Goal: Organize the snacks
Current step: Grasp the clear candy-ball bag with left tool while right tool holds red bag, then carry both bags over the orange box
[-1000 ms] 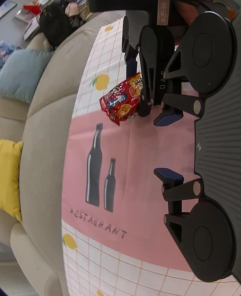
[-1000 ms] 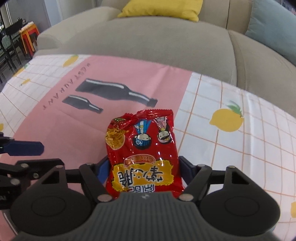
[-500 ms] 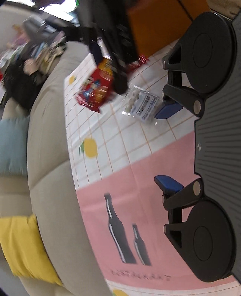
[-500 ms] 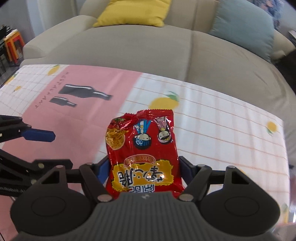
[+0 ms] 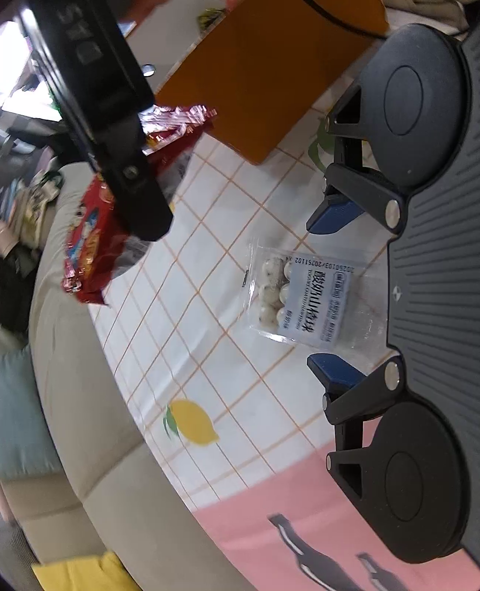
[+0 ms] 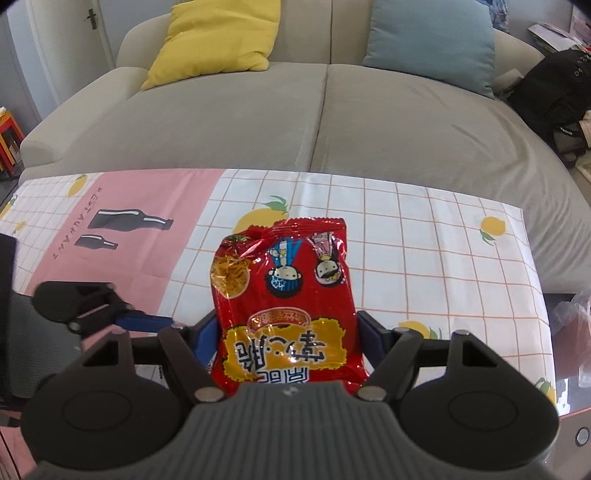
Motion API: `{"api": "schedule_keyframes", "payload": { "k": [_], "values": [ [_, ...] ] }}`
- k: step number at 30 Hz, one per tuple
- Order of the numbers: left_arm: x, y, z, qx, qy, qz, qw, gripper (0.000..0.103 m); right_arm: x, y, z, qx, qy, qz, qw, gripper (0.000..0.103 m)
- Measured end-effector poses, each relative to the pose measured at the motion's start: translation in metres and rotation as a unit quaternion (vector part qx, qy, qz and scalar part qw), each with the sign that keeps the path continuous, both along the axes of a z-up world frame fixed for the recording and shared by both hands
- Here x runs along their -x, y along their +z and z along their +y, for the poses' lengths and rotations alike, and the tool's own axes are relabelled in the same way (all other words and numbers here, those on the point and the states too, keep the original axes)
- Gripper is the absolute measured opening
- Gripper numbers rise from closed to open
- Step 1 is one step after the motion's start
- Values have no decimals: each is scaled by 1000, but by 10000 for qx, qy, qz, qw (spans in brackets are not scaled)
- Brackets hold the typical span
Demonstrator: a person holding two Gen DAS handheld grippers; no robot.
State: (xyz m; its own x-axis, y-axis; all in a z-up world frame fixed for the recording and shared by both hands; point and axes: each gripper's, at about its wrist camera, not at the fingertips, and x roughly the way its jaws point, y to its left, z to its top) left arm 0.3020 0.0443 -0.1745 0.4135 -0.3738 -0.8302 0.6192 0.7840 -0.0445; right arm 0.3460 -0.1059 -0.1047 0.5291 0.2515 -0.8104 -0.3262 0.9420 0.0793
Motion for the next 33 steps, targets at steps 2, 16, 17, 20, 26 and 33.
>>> {"api": "schedule_keyframes", "payload": {
  "k": [2,16,17,20,26,33],
  "values": [
    [-6,-5,-3,-123,-79,-5,9999,87,-1,-1,-3,-23,-21,10,10000,73],
    [-9,-14,-13,-99,12,32,9999,68,2,-3,-11,-151,-52,-30,9999,73],
    [-9,-13,-13,-99,62,47,9999,67,3,-2,-10,-151,-51,-48,9999,73],
    [-2,-8,-11,-44,311,-38,9995,67,6,2,-10,-162,-49,-106,9998,73],
    [22,24,3,389,1028,-184,9938,66,23,21,-11,-284,-50,-374,9989,73],
    [60,79,12,805,1509,-516,9839,66,54,42,-24,-556,-145,-524,9970,73]
  ]
}}
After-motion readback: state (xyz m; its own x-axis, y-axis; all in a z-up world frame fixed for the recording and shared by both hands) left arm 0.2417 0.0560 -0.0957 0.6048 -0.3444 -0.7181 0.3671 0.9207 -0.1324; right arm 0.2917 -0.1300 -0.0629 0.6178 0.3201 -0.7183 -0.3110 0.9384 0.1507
